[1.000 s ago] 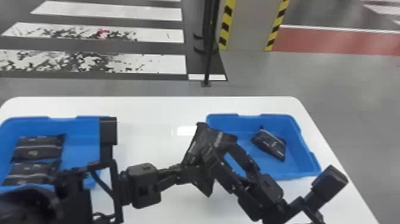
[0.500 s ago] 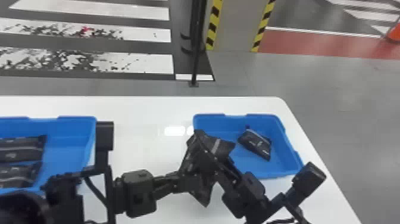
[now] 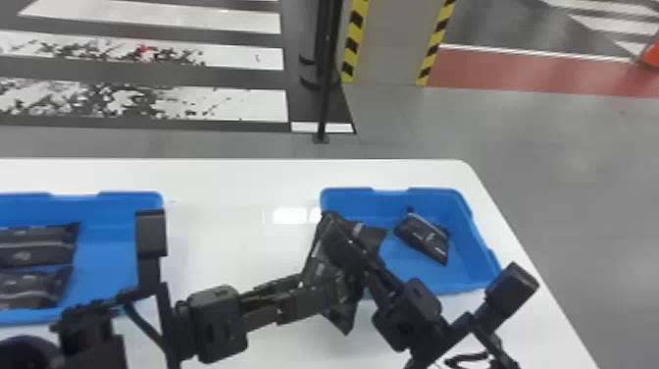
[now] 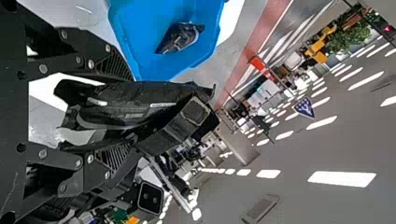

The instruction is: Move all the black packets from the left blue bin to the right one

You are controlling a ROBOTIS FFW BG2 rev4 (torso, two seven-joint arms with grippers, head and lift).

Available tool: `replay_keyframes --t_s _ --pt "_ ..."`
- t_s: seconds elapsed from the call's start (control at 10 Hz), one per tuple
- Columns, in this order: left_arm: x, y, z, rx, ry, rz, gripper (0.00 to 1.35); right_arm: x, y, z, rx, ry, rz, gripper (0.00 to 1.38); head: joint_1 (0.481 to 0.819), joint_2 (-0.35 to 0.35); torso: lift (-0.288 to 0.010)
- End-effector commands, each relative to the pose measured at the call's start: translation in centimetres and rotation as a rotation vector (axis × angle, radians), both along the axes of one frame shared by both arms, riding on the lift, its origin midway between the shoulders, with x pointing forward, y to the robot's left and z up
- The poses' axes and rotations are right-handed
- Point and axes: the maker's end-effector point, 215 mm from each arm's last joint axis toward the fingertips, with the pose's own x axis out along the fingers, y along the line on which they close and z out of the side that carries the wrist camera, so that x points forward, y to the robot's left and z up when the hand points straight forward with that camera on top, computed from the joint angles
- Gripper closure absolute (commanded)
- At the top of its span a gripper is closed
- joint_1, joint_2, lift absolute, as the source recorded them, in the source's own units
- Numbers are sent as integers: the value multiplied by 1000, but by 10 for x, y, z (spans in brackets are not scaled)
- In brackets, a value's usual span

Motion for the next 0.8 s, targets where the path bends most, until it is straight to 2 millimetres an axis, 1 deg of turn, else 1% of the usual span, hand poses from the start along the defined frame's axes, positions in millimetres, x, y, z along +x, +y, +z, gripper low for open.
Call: replay_keyframes --t_s 0.0,0.1,0.2,0.4,0.5,0.7 --pt "-6 8 4 -16 5 19 134 15 -12 -9 -30 1 -10 1277 695 -155 -154" --pt "-8 15 6 -16 1 39 167 29 -26 -18 -65 11 -17 1277 695 -158 -154" --pt "-5 28 8 -11 -7 75 168 46 -36 -29 -94 23 -21 1279 695 -162 -154" --pt "1 54 7 11 -18 141 170 82 -57 -66 -156 78 -27 1277 695 -157 -154" --pt "5 71 6 28 -23 184 170 98 -73 -80 -183 101 -51 1277 695 -148 -154" --pt "17 112 -3 87 -29 281 170 127 -108 -96 -261 123 -112 1277 695 -135 -154"
